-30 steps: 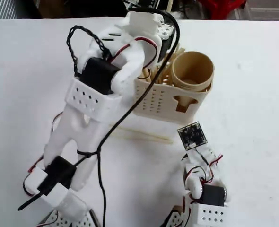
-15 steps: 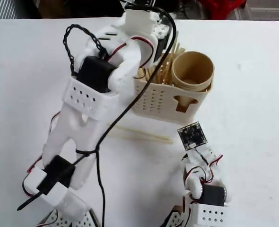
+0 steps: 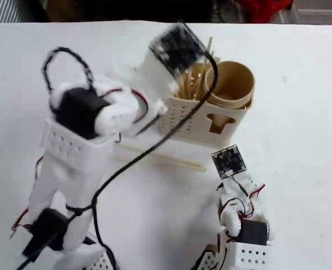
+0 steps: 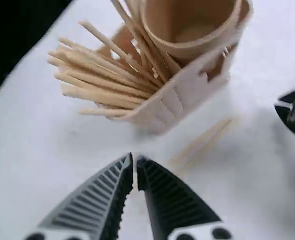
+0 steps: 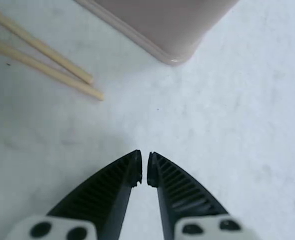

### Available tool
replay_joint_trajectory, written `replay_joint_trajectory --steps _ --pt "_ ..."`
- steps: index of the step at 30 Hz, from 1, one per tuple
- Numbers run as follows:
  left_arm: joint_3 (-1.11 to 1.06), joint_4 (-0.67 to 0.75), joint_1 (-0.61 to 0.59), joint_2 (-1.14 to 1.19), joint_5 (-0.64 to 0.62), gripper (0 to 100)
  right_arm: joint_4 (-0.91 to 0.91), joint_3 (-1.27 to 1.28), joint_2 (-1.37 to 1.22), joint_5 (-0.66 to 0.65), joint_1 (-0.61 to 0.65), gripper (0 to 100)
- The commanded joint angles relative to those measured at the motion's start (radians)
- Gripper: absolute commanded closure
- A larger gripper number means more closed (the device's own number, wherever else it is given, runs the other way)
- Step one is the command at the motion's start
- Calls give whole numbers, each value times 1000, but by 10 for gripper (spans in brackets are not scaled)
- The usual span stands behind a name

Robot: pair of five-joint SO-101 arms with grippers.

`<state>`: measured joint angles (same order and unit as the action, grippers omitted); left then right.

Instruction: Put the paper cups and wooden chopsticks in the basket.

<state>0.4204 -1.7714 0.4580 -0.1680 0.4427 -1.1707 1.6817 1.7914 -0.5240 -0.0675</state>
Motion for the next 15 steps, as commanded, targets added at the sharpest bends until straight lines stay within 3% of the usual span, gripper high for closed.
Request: replay_joint_trajectory --steps 1,9,12,15 --pt "-324 32 39 -71 52 934 -7 9 5 2 -5 961" --pt "-845 442 39 -81 204 928 -7 9 5 2 -5 961" --pt "-901 569 30 28 221 870 -7 9 5 2 -5 961" --pt "-839 598 31 199 224 828 -7 9 5 2 -5 961"
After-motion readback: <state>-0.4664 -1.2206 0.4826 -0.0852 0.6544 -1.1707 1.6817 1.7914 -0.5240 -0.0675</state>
